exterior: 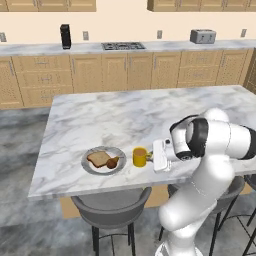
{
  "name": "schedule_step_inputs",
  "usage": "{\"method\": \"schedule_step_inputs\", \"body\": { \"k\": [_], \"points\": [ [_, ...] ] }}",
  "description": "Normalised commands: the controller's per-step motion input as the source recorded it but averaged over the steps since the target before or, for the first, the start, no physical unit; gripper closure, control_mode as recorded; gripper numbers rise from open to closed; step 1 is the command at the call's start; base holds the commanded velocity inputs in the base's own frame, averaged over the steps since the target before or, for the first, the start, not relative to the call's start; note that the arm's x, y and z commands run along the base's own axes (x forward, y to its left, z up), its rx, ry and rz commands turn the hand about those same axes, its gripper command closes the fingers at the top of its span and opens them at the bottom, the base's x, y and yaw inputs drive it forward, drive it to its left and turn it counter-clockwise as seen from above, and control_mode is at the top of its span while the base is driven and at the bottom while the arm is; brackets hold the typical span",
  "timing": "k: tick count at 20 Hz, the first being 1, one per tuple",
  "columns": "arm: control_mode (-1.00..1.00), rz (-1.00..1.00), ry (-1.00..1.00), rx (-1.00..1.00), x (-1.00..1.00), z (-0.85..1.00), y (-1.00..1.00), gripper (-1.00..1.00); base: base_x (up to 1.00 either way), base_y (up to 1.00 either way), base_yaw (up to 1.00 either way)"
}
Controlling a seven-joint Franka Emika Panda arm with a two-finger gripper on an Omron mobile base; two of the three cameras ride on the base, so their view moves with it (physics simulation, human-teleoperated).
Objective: Pick up the brewed coffee from the coffee machine and place it next to the breakfast plate on the dining counter.
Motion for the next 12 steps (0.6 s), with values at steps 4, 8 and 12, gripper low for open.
{"method": "schedule_step_inputs", "body": {
  "k": [4,8,12],
  "points": [
    [-1.00,0.00,0.00,0.00,0.30,-0.34,0.23,1.00,0.00,0.00,0.00],
    [-1.00,0.00,0.00,0.00,-0.02,-0.23,0.00,-1.00,0.00,0.00,0.00],
    [-1.00,0.00,0.01,0.00,-0.01,0.00,0.01,-1.00,0.00,0.00,0.00]
  ]
}}
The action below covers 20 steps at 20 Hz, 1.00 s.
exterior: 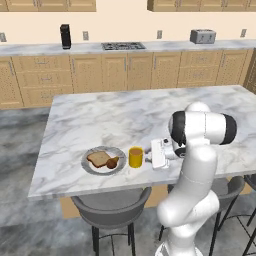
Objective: Pick up the brewed coffee from the coffee machine and place it next to the breakfast plate on the dining counter.
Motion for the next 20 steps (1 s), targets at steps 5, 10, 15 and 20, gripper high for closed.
{"method": "schedule_step_inputs", "body": {
  "k": [5,10,15,20],
  "points": [
    [-1.00,-0.02,0.00,0.00,-0.31,0.40,-0.03,-1.00,0.00,0.00,0.00],
    [-1.00,-0.07,0.00,-0.01,-0.80,0.98,-0.23,-1.00,0.00,0.00,0.00],
    [-1.00,-0.09,0.00,-0.07,-0.90,1.00,-0.19,-1.00,0.00,0.00,0.00],
    [-1.00,-0.05,0.00,-0.14,-0.90,1.00,-0.10,-1.00,0.00,0.00,0.00]
  ]
}}
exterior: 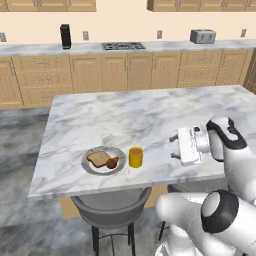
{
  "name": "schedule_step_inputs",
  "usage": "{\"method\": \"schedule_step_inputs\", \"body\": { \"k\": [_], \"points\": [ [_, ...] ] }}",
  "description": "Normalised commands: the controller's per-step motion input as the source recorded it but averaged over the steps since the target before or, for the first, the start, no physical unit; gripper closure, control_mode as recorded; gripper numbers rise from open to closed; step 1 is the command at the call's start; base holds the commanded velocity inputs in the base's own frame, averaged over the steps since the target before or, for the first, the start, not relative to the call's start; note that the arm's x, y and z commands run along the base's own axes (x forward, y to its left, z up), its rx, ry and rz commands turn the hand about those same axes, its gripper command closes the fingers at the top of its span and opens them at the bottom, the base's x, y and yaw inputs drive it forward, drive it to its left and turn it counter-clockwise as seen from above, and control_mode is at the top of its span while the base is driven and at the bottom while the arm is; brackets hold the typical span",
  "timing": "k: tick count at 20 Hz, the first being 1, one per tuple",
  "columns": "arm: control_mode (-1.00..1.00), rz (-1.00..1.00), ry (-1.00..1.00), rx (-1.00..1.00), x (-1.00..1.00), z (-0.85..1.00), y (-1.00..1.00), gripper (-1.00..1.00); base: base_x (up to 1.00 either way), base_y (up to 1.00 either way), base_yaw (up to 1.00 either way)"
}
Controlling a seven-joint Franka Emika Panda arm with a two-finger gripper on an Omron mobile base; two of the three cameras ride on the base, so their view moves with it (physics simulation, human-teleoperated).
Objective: Pick up the brewed coffee from the coffee machine and place it next to the breakfast plate on the dining counter.
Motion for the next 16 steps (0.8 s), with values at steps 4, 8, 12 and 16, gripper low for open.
{"method": "schedule_step_inputs", "body": {
  "k": [4,8,12,16],
  "points": [
    [-1.00,-0.03,0.00,-0.16,-0.88,1.00,-0.02,-1.00,0.00,0.00,0.00],
    [-1.00,-0.02,0.00,-0.18,-0.85,1.00,0.00,-1.00,0.00,0.00,0.00],
    [-1.00,-0.06,0.00,-0.18,-0.67,0.93,0.07,-1.00,0.00,0.00,0.00],
    [-1.00,-0.03,0.00,-0.18,-0.31,0.71,0.19,-1.00,0.00,0.00,0.00]
  ]
}}
